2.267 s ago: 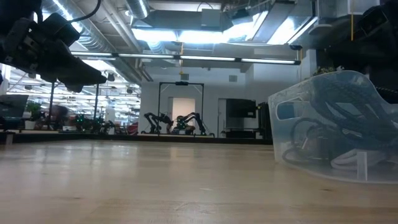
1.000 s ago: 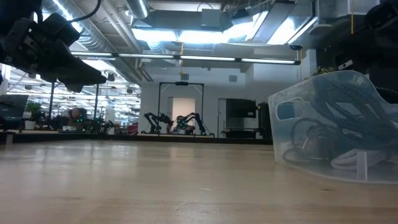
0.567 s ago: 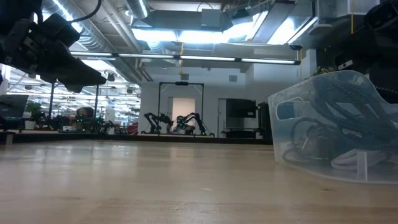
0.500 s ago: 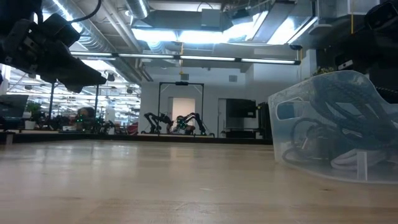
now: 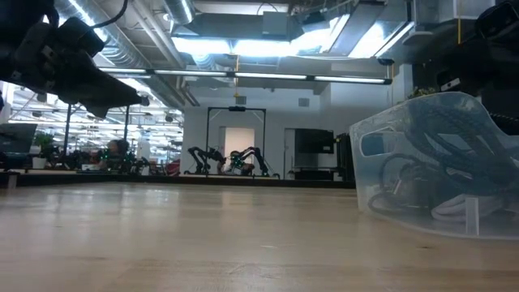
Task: Pick and place USB-C Cables
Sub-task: Return to Home Position
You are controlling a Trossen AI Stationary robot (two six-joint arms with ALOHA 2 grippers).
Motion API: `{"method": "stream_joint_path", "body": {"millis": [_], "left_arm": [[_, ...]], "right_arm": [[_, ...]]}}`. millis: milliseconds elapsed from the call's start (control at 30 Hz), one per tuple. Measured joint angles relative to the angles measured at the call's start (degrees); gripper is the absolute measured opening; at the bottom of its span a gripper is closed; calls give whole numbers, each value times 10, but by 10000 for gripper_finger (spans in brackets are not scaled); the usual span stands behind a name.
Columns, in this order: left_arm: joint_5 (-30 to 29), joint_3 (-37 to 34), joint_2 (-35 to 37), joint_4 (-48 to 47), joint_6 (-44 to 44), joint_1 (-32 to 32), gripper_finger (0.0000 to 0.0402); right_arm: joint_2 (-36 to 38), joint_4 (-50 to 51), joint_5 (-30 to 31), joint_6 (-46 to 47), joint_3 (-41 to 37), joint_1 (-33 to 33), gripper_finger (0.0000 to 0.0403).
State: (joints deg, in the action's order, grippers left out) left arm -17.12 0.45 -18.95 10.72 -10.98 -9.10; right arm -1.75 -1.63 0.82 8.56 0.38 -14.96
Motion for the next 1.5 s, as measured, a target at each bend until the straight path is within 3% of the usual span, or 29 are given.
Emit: {"method": "stream_joint_path", "body": {"millis": [200,400,1500], "left_arm": [[0,0,77,-76,0,-6,105],[7,0,111,-76,0,-16,105],[7,0,114,-76,0,-19,105]], "right_arm": [[0,0,0,0,0,0,90],[0,-1,0,0,0,0,90],[0,-2,0,2,0,0,90]]}}
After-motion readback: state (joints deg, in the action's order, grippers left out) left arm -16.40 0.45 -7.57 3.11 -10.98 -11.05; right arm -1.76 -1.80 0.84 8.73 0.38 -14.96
